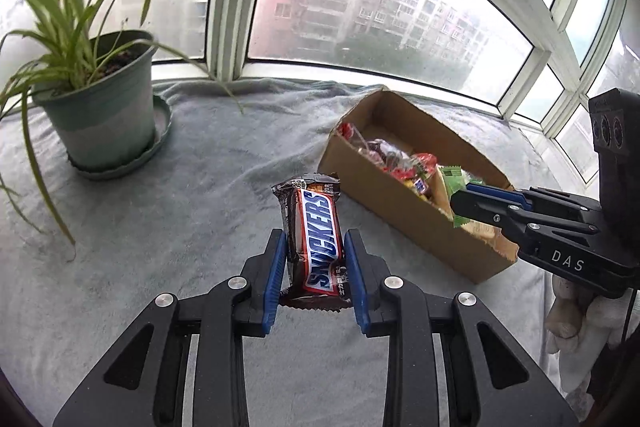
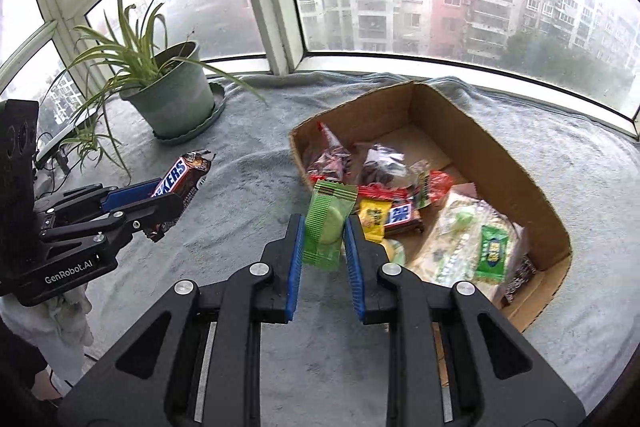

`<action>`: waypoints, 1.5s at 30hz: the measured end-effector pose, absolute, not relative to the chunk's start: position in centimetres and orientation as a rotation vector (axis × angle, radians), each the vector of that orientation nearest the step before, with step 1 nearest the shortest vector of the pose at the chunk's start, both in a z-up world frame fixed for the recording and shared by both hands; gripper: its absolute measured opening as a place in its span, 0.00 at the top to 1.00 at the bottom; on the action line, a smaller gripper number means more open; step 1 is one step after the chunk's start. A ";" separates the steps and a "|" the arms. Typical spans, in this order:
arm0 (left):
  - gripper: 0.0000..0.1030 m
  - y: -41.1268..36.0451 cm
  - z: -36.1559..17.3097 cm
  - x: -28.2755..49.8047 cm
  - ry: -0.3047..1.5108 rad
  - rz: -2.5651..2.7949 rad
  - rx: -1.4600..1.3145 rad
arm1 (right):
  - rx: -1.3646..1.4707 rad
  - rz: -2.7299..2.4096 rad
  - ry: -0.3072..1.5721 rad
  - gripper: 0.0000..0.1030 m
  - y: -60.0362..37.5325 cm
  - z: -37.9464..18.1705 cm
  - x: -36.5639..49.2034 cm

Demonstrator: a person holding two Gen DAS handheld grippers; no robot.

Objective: Organize snacks
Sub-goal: 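Carry the Snickers bar and small green candy into the box and open both grippers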

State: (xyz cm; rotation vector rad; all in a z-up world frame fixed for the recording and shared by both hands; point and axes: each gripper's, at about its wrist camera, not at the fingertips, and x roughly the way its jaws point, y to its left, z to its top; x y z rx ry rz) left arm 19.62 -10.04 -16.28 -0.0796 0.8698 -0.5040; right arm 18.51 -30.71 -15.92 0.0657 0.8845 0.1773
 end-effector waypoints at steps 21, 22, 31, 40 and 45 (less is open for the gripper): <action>0.73 -20.9 -14.3 23.1 0.824 -0.653 0.023 | 0.116 0.043 0.899 0.79 -38.8 -17.3 19.5; 0.73 -21.1 -14.3 23.2 0.826 -0.658 0.024 | 0.118 0.042 0.900 0.79 -38.8 -17.4 19.4; 0.73 -22.5 -14.5 23.3 0.836 -0.672 0.043 | 0.120 0.026 0.903 0.73 -39.3 -17.6 19.3; 0.62 -22.7 -14.1 23.2 0.823 -0.652 0.058 | 0.119 -0.003 0.887 0.39 -39.4 -17.4 18.7; 0.62 -22.5 -13.9 23.2 0.820 -0.647 0.049 | 0.119 -0.004 0.888 0.37 -39.3 -17.3 18.7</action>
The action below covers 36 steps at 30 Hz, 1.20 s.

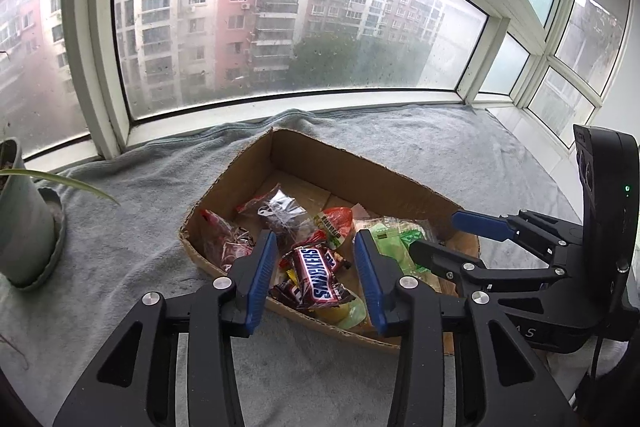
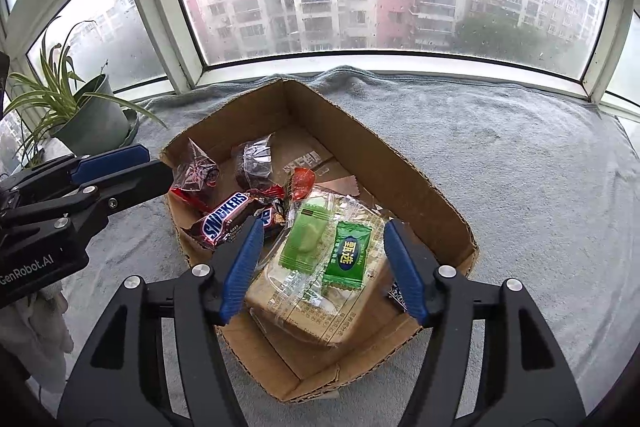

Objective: Organize snacks

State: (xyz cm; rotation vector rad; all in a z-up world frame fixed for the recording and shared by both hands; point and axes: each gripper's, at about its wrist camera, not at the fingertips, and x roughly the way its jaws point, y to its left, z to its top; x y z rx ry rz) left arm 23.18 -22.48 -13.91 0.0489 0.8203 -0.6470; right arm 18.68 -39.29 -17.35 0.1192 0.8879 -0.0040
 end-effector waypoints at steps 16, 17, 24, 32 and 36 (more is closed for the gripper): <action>0.52 -20.4 -12.2 20.0 0.785 -0.641 0.041 | 0.145 -0.030 0.804 0.20 -37.6 -15.0 13.7; 0.52 -20.1 -12.1 19.7 0.780 -0.638 0.041 | 0.146 -0.034 0.798 0.20 -37.5 -14.8 13.2; 0.39 -18.5 -11.0 16.6 0.741 -0.593 0.041 | 0.133 -0.096 0.748 0.14 -37.2 -13.2 9.7; 0.28 -16.7 -9.9 13.0 0.709 -0.536 0.051 | 0.116 -0.134 0.719 0.03 -36.3 -11.7 6.4; 0.28 -15.6 -9.5 12.2 0.709 -0.506 0.037 | 0.119 -0.125 0.722 0.03 -35.8 -11.7 5.8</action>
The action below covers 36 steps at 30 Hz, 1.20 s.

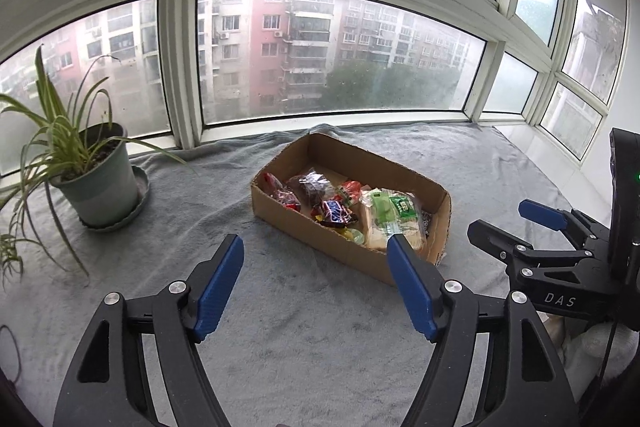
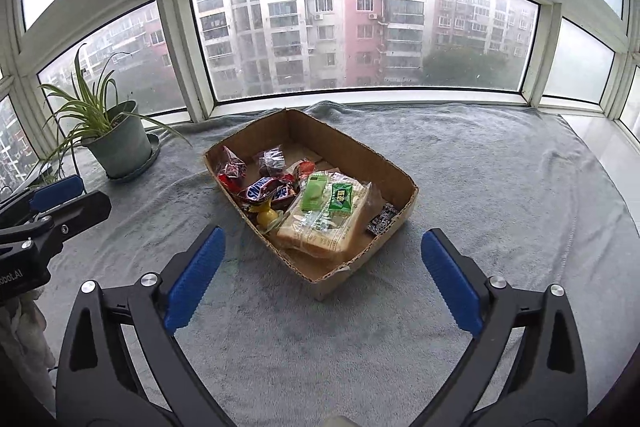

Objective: Organize snacks

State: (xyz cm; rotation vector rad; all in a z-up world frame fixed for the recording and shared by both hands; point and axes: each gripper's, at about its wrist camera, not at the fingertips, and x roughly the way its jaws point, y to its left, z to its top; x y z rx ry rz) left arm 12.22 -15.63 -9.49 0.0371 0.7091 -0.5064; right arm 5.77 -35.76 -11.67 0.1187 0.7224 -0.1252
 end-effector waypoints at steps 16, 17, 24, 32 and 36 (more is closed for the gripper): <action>0.28 -15.2 -8.6 10.7 0.683 -0.483 0.056 | 0.110 -0.118 0.726 0.03 -35.2 -11.5 5.4; 0.28 -15.2 -8.6 10.6 0.682 -0.483 0.057 | 0.111 -0.117 0.728 0.03 -35.2 -11.5 5.4; 0.28 -15.3 -8.5 10.4 0.678 -0.487 0.058 | 0.106 -0.117 0.723 0.03 -35.1 -11.4 5.3; 0.28 -15.3 -8.4 10.1 0.678 -0.490 0.057 | 0.106 -0.115 0.725 0.03 -35.0 -11.4 5.3; 0.28 -15.4 -8.3 10.0 0.676 -0.495 0.059 | 0.107 -0.116 0.724 0.03 -35.0 -11.4 5.3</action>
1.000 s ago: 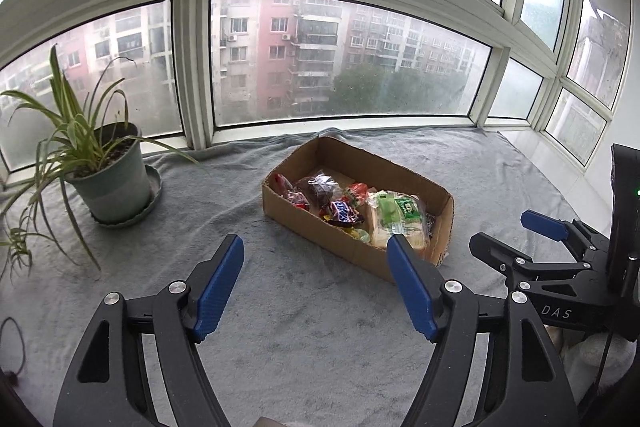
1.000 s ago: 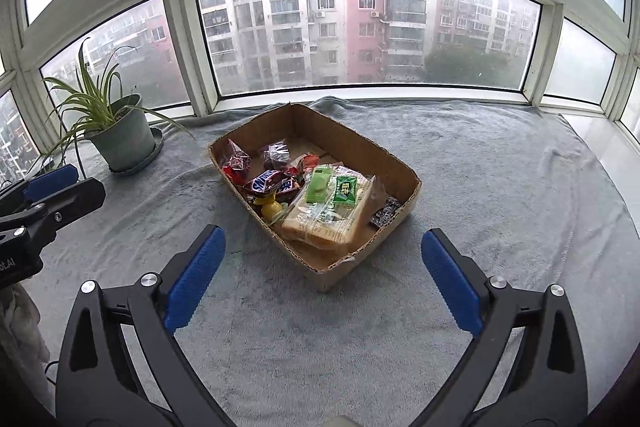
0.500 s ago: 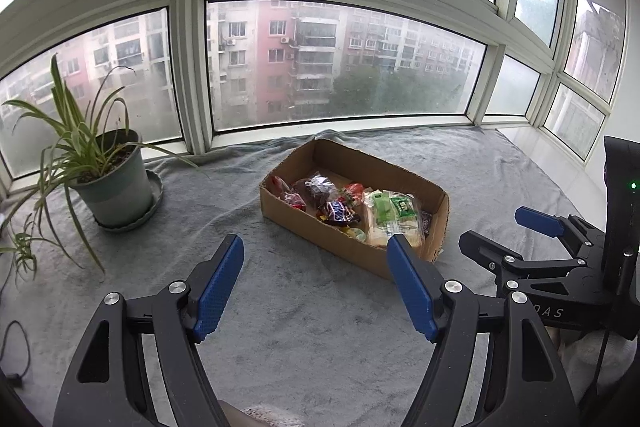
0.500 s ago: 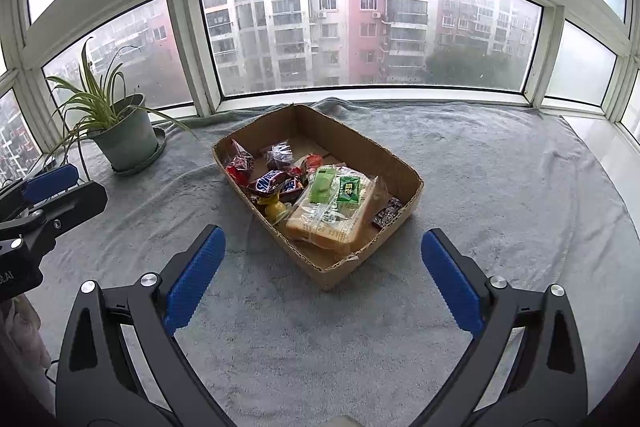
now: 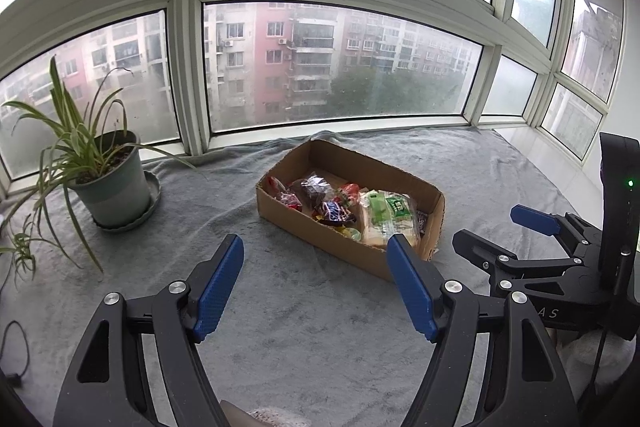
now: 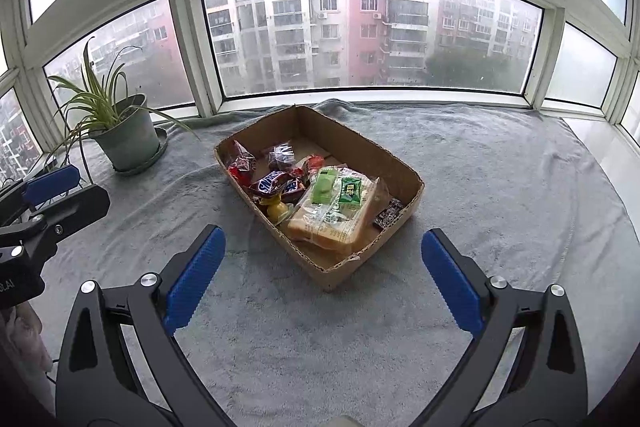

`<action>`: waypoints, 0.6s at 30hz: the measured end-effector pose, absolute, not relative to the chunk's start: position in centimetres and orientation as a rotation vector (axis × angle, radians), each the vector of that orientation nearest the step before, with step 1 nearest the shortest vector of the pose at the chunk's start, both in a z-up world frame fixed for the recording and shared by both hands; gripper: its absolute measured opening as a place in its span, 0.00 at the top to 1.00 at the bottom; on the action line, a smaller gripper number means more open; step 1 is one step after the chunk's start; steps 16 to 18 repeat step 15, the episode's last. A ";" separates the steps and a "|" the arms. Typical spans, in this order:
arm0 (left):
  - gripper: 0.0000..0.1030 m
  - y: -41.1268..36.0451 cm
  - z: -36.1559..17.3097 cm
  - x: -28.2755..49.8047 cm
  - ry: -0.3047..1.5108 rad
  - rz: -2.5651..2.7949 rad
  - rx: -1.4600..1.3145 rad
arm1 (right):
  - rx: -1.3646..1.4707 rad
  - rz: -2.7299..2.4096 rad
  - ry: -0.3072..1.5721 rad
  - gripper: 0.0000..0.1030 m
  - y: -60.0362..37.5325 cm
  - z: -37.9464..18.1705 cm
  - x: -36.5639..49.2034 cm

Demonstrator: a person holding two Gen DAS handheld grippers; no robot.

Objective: Organize snacks

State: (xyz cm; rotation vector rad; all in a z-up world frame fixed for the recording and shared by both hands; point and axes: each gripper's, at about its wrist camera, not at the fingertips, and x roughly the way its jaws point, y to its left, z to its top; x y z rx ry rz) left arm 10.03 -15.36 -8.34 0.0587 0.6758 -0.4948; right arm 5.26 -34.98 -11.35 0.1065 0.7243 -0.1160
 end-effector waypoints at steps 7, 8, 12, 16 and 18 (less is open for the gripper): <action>0.28 -15.4 -8.4 10.0 0.676 -0.496 0.061 | 0.104 -0.114 0.726 0.03 -34.9 -11.4 5.3; 0.28 -15.4 -8.4 10.0 0.677 -0.496 0.061 | 0.105 -0.114 0.726 0.03 -34.9 -11.4 5.3; 0.28 -15.3 -8.4 10.0 0.676 -0.500 0.059 | 0.104 -0.114 0.726 0.03 -34.8 -11.4 5.2; 0.28 -15.3 -8.5 10.0 0.677 -0.501 0.057 | 0.105 -0.115 0.726 0.03 -34.8 -11.4 5.2; 0.28 -15.3 -8.5 10.0 0.677 -0.501 0.057 | 0.105 -0.115 0.726 0.03 -34.8 -11.4 5.2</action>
